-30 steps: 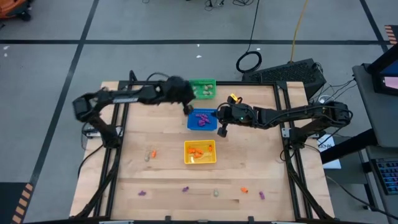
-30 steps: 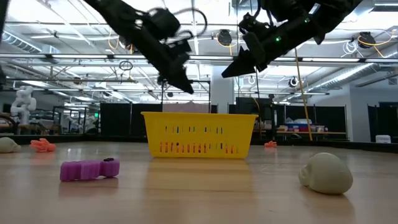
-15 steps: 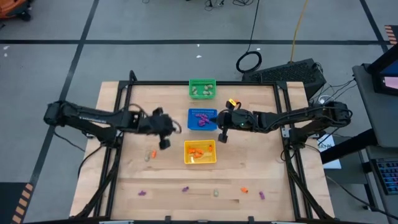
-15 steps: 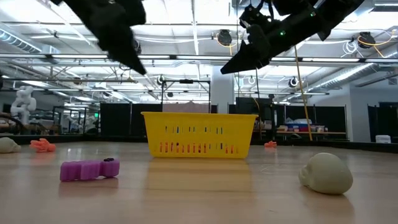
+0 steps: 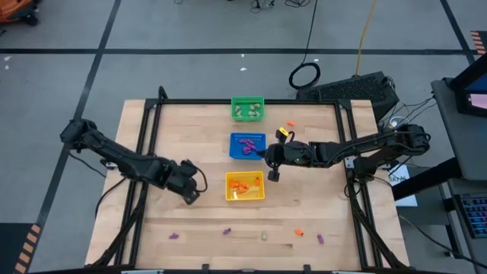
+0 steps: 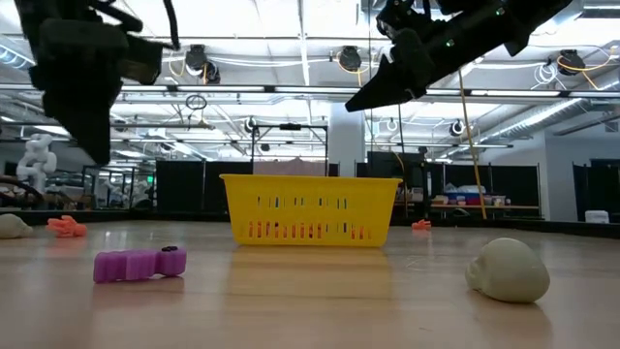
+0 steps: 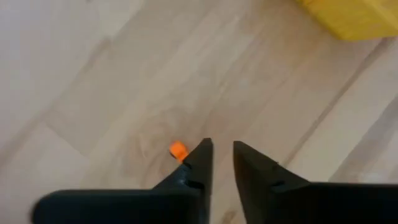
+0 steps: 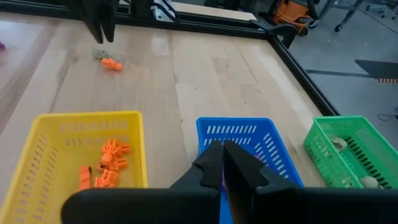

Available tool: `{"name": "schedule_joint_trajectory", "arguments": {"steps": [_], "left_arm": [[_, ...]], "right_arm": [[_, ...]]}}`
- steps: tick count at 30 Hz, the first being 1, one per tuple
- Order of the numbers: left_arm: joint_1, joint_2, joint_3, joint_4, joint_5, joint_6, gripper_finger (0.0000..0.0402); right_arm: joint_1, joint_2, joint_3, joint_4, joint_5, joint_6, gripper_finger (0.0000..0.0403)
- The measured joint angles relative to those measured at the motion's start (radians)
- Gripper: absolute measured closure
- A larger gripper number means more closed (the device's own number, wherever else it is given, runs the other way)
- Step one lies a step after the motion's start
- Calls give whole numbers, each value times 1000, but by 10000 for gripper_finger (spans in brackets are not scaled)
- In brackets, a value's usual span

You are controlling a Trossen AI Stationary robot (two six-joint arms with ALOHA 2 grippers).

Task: Sort Halloween decoration
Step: Put the orange skeleton toy into the yellow bin

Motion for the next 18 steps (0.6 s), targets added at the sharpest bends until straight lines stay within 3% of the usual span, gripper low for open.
{"name": "schedule_joint_trajectory", "arguments": {"steps": [7, 18], "left_arm": [[-14, 137, 0, 4, 54, -86, 271], [-4, 281, 0, 0, 30, -83, 265]], "right_arm": [[0, 0, 0, -18, 0, 7, 403], [0, 0, 0, -17, 0, 23, 403]]}}
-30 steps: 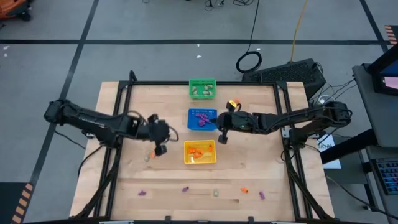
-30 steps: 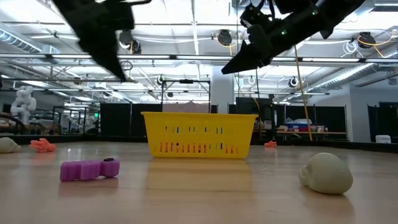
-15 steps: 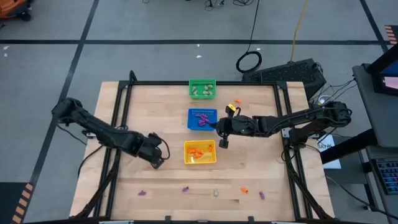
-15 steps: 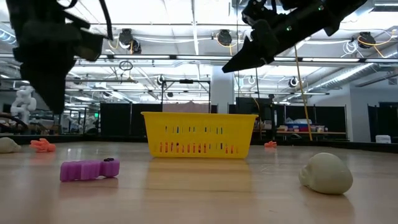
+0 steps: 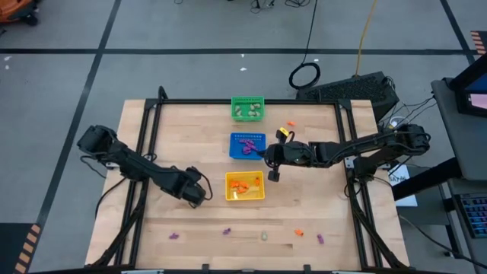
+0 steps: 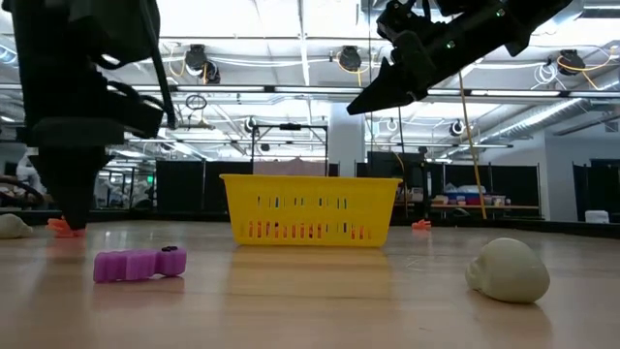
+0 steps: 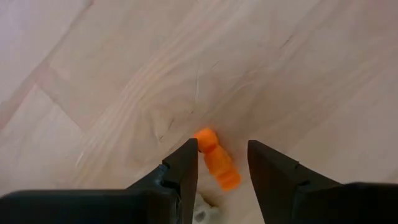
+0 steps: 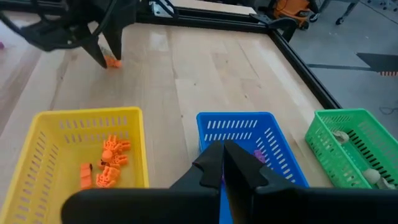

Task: Sort Halloween decoration
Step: Put the orange skeleton toy into the yellow bin

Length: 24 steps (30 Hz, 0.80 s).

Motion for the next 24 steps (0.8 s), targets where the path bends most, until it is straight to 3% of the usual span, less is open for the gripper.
{"name": "schedule_joint_trajectory", "arguments": {"steps": [8, 14, 24], "left_arm": [[-24, 36, 1, 2, 6, -3, 280], [-65, 36, 1, 17, -34, 44, 383], [-24, -67, 65, 100, -121, 227, 399]], "right_arm": [[0, 0, 0, 0, 0, 21, 403], [0, 0, 0, 3, 0, -4, 403], [0, 0, 0, 0, -3, 11, 403]]}}
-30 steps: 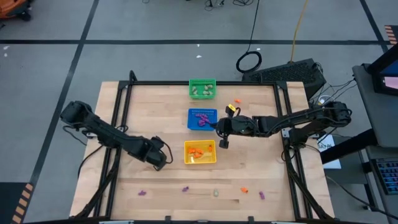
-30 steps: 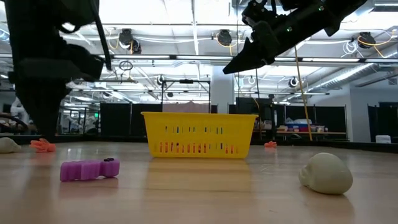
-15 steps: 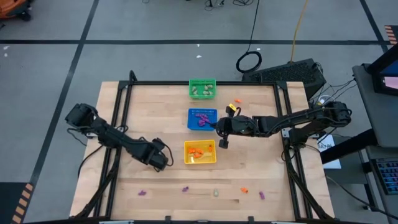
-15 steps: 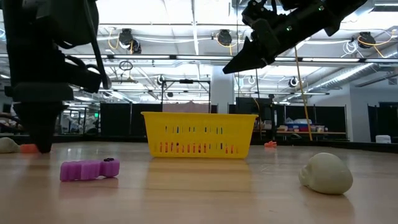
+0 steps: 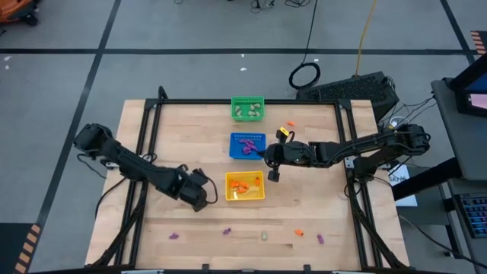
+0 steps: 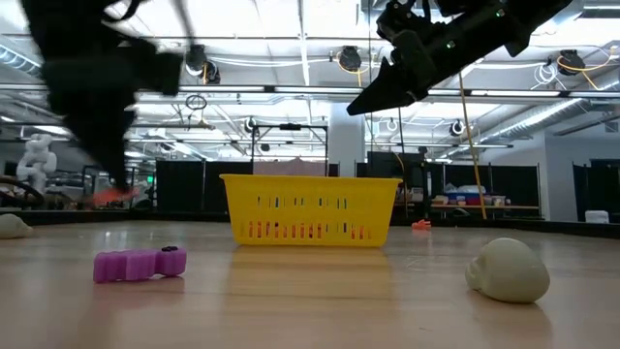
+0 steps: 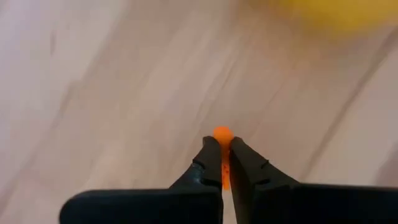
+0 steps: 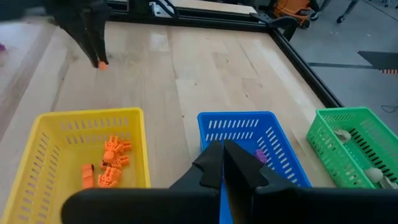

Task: Sort Halloween decoration
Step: Put the orange skeleton toy into the yellow bin, then put the purple skeleton toy into the blue bin

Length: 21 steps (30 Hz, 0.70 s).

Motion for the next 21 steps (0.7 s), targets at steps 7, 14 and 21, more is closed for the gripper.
{"name": "schedule_joint_trajectory", "arguments": {"steps": [7, 14, 21], "left_arm": [[47, -54, 5, 442, -47, 218, 398], [155, 84, 5, 701, 18, 377, 399], [207, 138, 4, 722, 101, 455, 401]], "right_arm": [[0, -10, 0, 0, 0, 0, 403], [0, -25, 0, 0, 0, 0, 403], [0, -26, 0, -11, 0, -1, 403]]}}
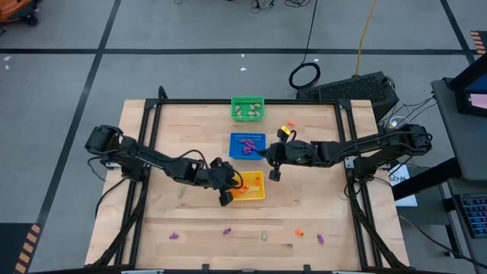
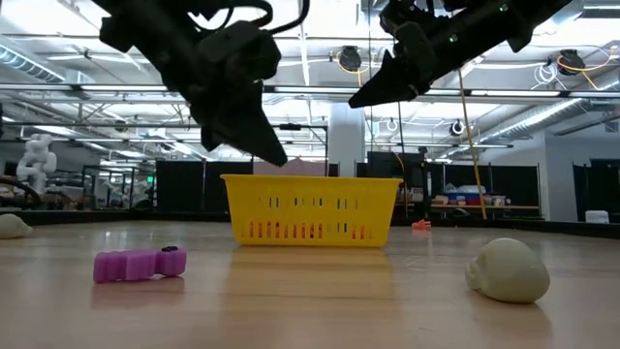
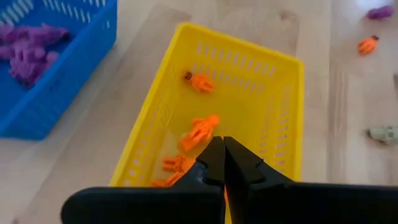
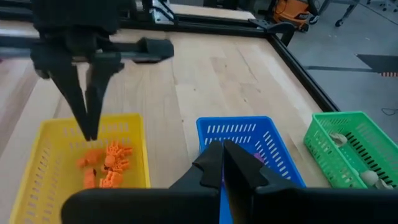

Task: Sort Halloween decoration
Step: Put the purple skeleton toy into the blue bin

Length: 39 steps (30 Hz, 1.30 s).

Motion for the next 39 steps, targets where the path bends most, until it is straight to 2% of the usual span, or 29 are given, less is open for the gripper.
{"name": "schedule_joint_trajectory", "arguments": {"steps": [5, 9, 15, 17, 22, 25, 31, 39], "left_arm": [[-34, -51, 2, -1, 15, 103, 401], [-123, -115, 1, -135, 65, 102, 401], [-343, -209, 1, -378, 65, -92, 401], [-444, -217, 0, -403, 60, -164, 401], [-657, -185, 10, -413, 32, -369, 401], [-733, -139, 56, -518, 19, -469, 401], [-780, -13, 182, -779, 135, -527, 388], [-780, 70, 205, -824, 179, -582, 293]], "right_arm": [[0, 0, 0, -6, 0, 0, 403], [0, 0, 0, -9, 0, 1, 403], [0, 0, 0, -10, 0, -6, 403], [0, 0, 0, -10, 0, -9, 403], [0, 0, 0, -11, 0, -8, 403], [0, 0, 0, -11, 0, -5, 403], [1, 0, 0, -12, 0, 9, 403], [2, 0, 0, -12, 0, 6, 403]]}}
